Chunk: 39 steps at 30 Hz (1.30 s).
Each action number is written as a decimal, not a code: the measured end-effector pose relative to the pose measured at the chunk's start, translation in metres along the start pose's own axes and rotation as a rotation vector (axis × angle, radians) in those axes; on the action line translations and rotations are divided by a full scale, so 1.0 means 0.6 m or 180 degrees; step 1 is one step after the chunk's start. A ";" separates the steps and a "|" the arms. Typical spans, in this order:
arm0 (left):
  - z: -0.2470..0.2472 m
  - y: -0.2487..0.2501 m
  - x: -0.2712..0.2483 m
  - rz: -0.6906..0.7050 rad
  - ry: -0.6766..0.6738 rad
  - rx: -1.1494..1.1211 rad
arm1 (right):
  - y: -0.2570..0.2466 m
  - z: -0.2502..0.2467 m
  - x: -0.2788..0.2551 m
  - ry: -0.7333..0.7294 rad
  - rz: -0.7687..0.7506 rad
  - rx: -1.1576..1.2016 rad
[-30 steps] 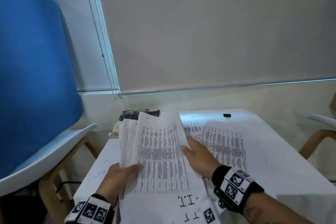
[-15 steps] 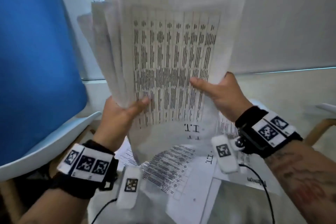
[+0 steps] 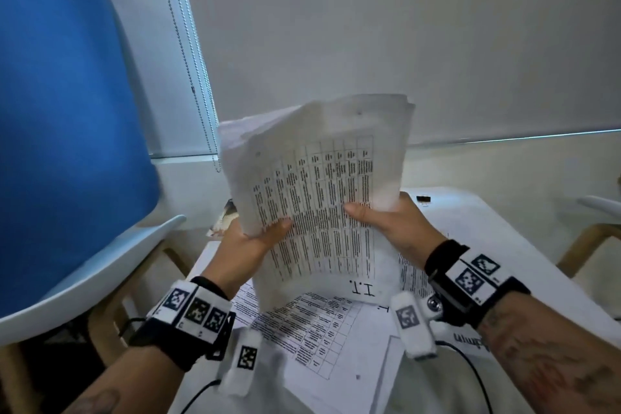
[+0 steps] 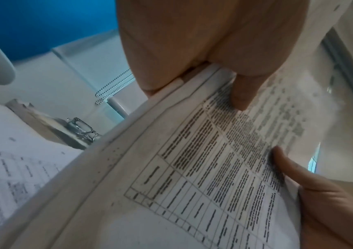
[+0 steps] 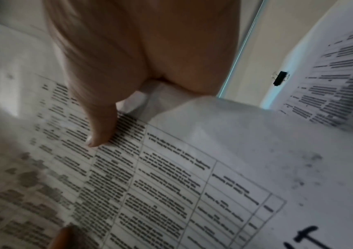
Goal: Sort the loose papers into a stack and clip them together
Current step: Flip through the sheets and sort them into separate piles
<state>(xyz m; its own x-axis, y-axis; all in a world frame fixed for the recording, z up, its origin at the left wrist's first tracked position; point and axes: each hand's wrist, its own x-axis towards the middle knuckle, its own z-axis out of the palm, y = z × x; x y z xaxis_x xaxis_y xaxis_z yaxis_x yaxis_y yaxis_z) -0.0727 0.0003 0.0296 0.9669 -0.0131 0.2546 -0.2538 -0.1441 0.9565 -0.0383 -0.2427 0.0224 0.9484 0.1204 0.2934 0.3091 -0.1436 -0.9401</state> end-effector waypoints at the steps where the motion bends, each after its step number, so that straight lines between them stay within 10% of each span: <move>1: -0.002 0.000 0.004 0.0043 0.0061 0.0139 | -0.003 0.002 0.007 0.0045 0.0009 -0.0067; 10: -0.089 -0.001 -0.014 -0.0072 0.0830 -0.0114 | -0.034 0.023 0.055 -0.0244 0.0585 0.0393; 15: -0.150 -0.102 -0.081 -0.0964 0.1197 -0.1135 | 0.056 0.045 0.040 -0.1411 0.1256 -0.2750; 21: -0.170 -0.164 -0.117 -0.1287 0.1516 -0.1347 | 0.060 0.086 0.036 -0.1876 0.1347 -0.3609; 33: -0.151 -0.161 -0.116 -0.1390 0.1167 -0.1658 | -0.044 -0.075 0.032 0.0461 0.0466 -0.0735; 39: -0.127 -0.172 -0.113 -0.1469 0.1044 -0.1667 | -0.033 -0.075 0.012 0.0395 0.0662 0.0094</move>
<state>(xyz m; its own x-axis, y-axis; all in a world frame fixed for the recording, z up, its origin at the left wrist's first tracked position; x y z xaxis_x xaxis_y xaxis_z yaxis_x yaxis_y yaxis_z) -0.1139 0.0916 -0.0758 0.9417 0.2405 -0.2355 0.1162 0.4244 0.8980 -0.0345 -0.2833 0.0510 0.9934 -0.0307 0.1102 0.1056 -0.1237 -0.9867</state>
